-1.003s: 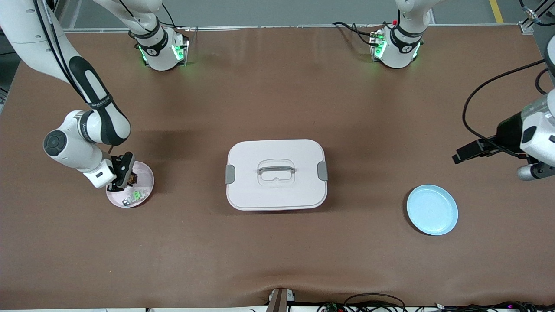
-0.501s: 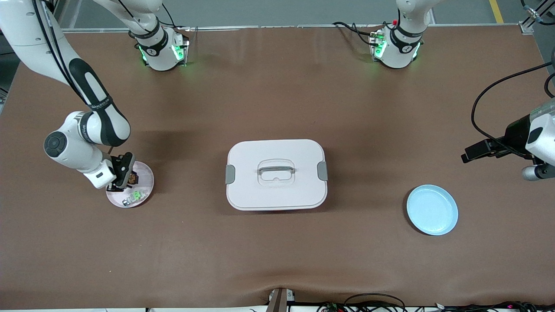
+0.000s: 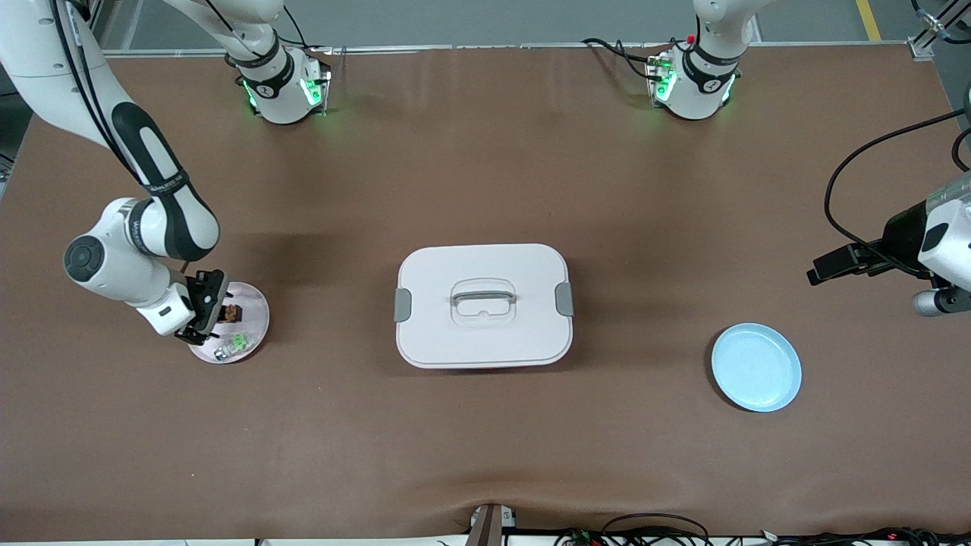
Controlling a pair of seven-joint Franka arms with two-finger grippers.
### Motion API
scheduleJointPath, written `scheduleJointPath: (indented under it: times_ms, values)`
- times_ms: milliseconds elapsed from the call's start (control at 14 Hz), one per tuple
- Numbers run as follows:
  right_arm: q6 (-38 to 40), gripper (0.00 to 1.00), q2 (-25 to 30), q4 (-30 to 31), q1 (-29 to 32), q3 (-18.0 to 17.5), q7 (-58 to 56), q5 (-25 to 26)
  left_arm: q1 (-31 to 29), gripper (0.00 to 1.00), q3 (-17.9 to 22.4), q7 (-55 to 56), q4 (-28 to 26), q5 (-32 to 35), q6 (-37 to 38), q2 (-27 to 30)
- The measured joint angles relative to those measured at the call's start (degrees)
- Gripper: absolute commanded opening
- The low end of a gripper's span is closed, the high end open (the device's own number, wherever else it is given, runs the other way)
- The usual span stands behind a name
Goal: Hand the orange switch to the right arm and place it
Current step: 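Lower the switch onto the white plate and open the right gripper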
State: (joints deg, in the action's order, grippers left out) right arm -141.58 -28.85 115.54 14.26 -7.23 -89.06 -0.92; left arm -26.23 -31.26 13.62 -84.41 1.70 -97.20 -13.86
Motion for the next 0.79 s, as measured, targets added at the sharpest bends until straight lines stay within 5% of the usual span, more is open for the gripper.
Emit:
scheduleJointPath:
  times_ms: [215, 501, 788]
  values:
    - [12.5, 1.00, 0.4, -6.5, 0.0, -0.1, 4.6, 0.0, 0.8, 1.00, 0.4, 0.0, 0.0, 0.0, 0.0, 0.0]
    - [26.1, 1.00, 3.8, -14.5, -0.1, -0.6, 23.6, 0.2, 10.0, 1.00, 10.3, 0.0, 0.0, 0.0, 0.0, 0.2]
    - [40.0, 1.00, 5.9, -29.8, -0.5, -0.7, 30.2, 2.3, 16.9, 1.00, 17.2, 0.0, 0.0, 0.0, 0.0, 0.6]
